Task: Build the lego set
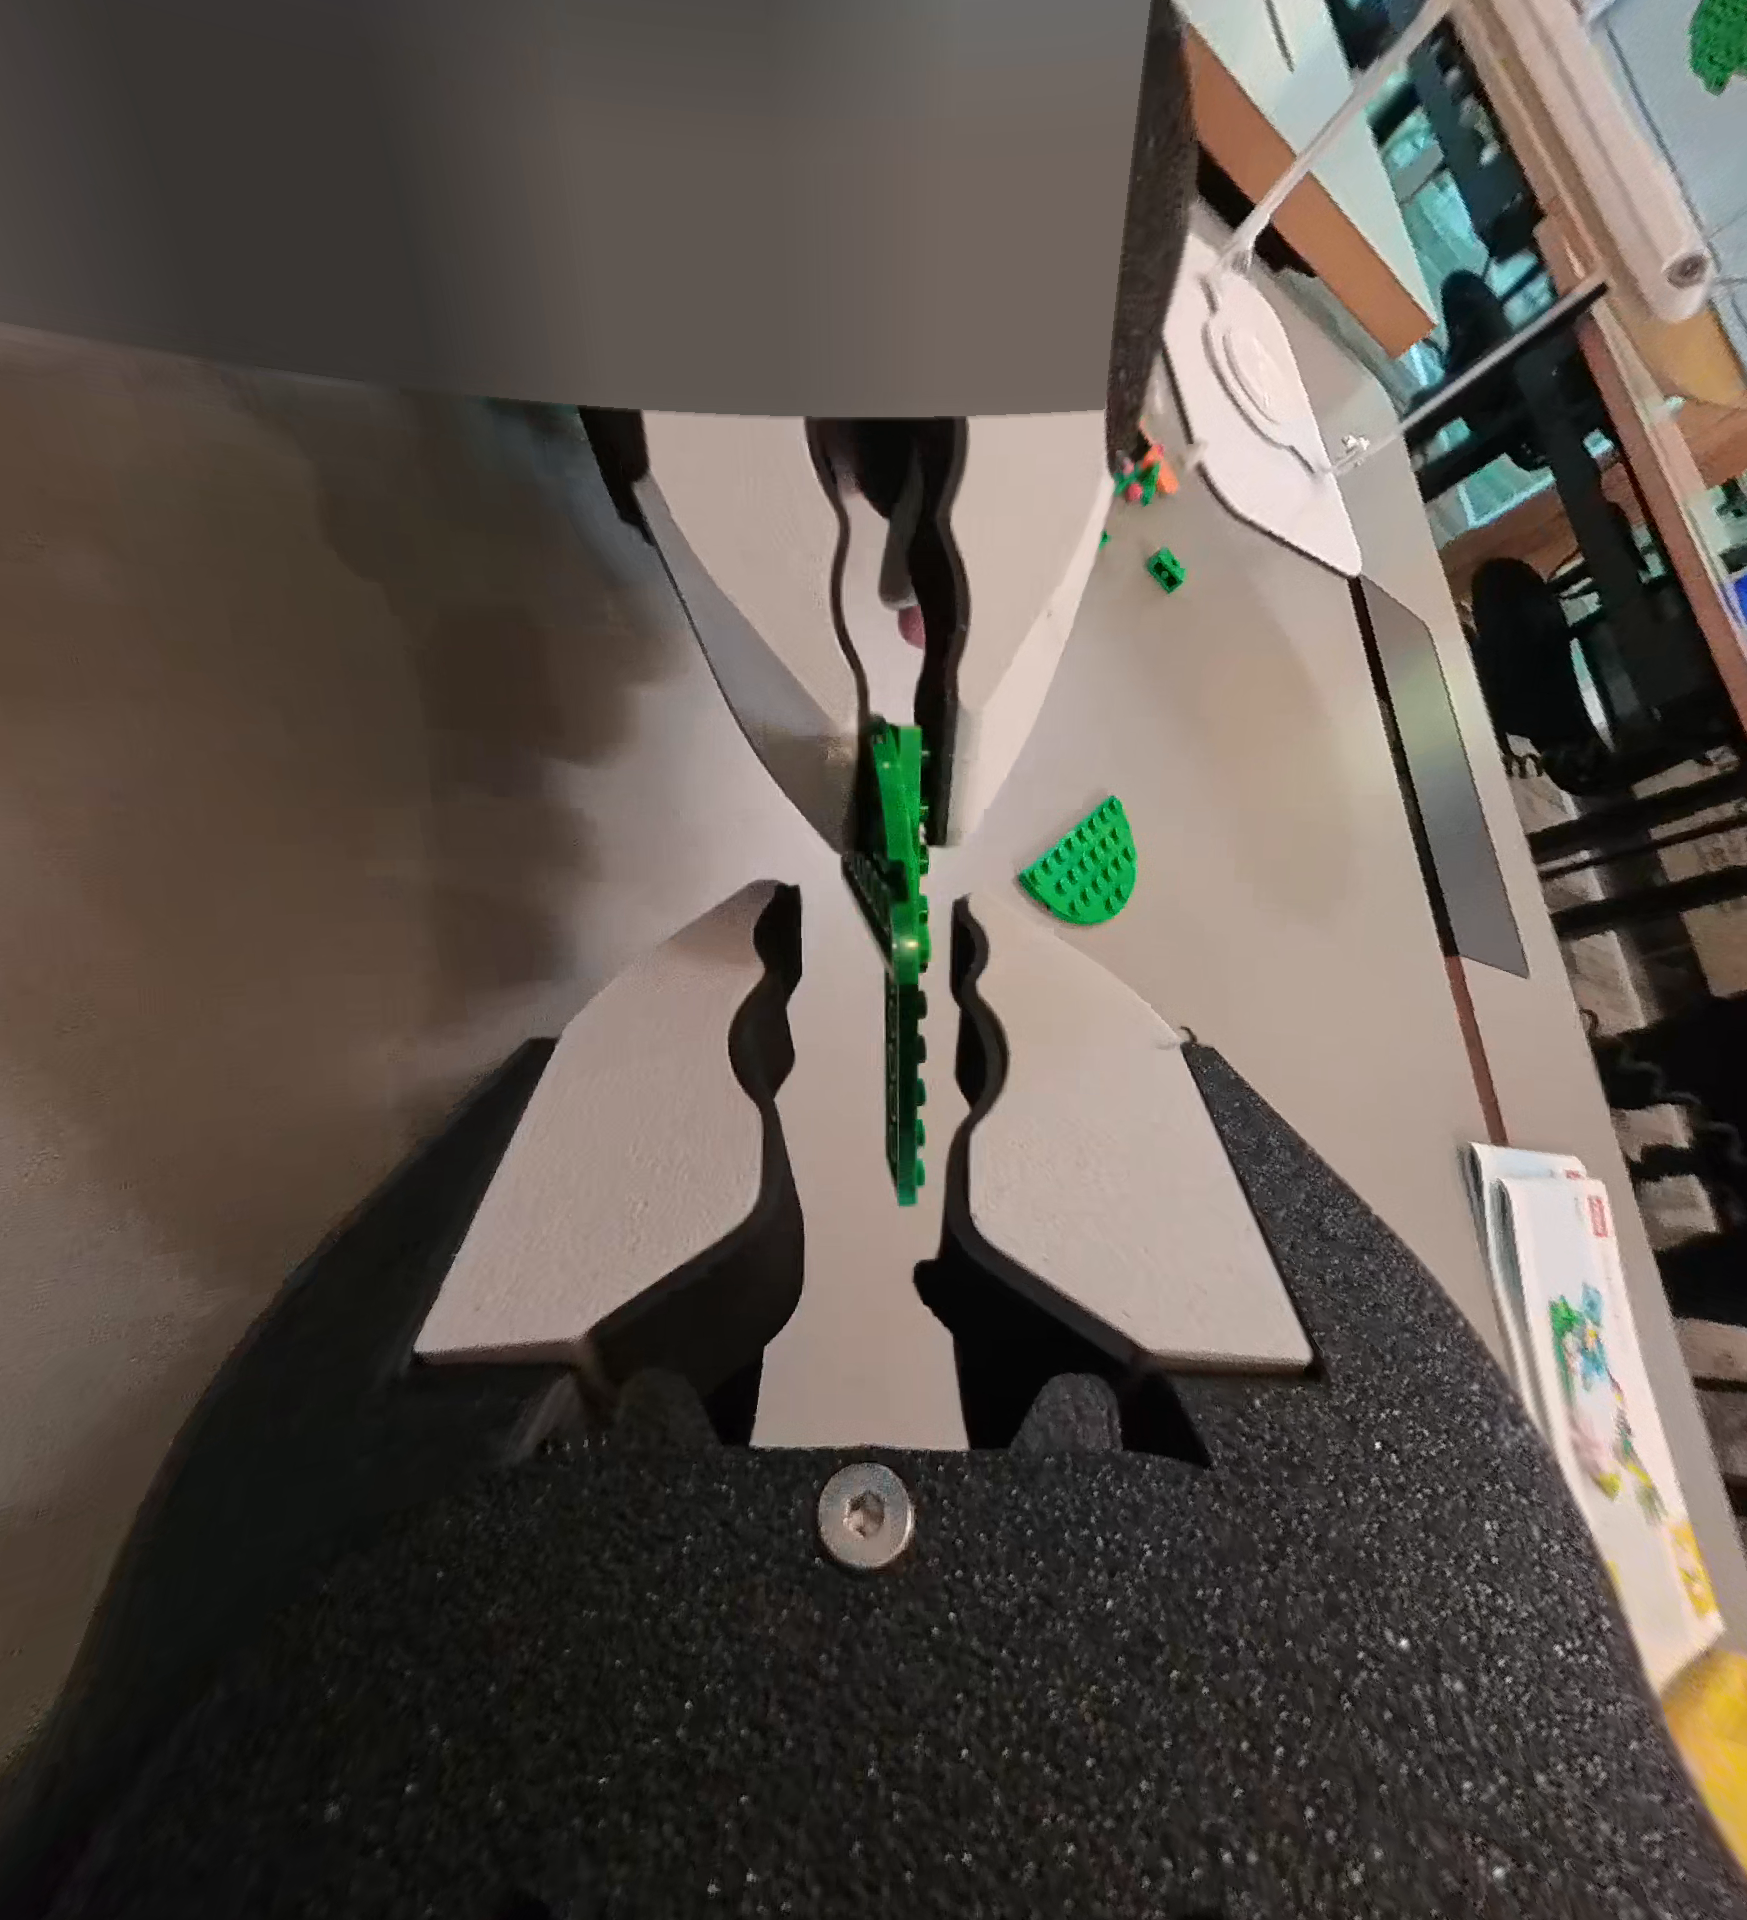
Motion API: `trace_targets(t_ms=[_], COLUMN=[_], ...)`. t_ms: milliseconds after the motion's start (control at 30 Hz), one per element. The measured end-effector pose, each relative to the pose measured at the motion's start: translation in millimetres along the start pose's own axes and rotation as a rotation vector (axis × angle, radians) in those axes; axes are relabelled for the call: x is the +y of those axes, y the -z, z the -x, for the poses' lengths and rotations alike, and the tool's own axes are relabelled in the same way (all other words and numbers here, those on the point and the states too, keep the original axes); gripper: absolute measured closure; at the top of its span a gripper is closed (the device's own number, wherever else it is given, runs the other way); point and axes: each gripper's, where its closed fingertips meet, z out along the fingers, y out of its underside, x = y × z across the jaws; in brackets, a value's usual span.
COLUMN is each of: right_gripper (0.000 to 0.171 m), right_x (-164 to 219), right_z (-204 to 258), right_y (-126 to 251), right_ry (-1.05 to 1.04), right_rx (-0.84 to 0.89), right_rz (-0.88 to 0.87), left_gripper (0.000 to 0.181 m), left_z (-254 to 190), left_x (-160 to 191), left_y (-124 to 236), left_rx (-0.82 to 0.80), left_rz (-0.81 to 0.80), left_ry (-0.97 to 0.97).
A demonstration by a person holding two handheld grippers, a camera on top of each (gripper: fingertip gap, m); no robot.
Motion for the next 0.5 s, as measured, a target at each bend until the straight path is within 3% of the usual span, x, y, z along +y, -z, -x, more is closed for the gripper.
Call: trace_targets(t_ms=[100, 233, 333, 500], right_gripper=[0.142, 0.157, 0.159, 0.161], right_x=[4, 9, 3, -8], right_z=[3, 5, 3, 0], right_y=[-5, -10, -7, -3], right_ry=[0.007, -0.008, -0.032, -0.068], right_rx=[0.002, 0.011, 0.011, 0.007], right_rz=[0.079, 0.154, 0.098, -0.027], left_gripper=[0.172, 0.172, 0.171, 0.152], left_z=[-2, -5, -2, 11], left_x=[7, 6, -1, -7], left_y=[-4, -7, -4, 4], left_rx=[0.003, 0.003, -0.014, -0.071], left_rz=[0.082, 0.150, 0.101, 0.010], left_ry=[0.004, 0.002, 0.024, 0.077])
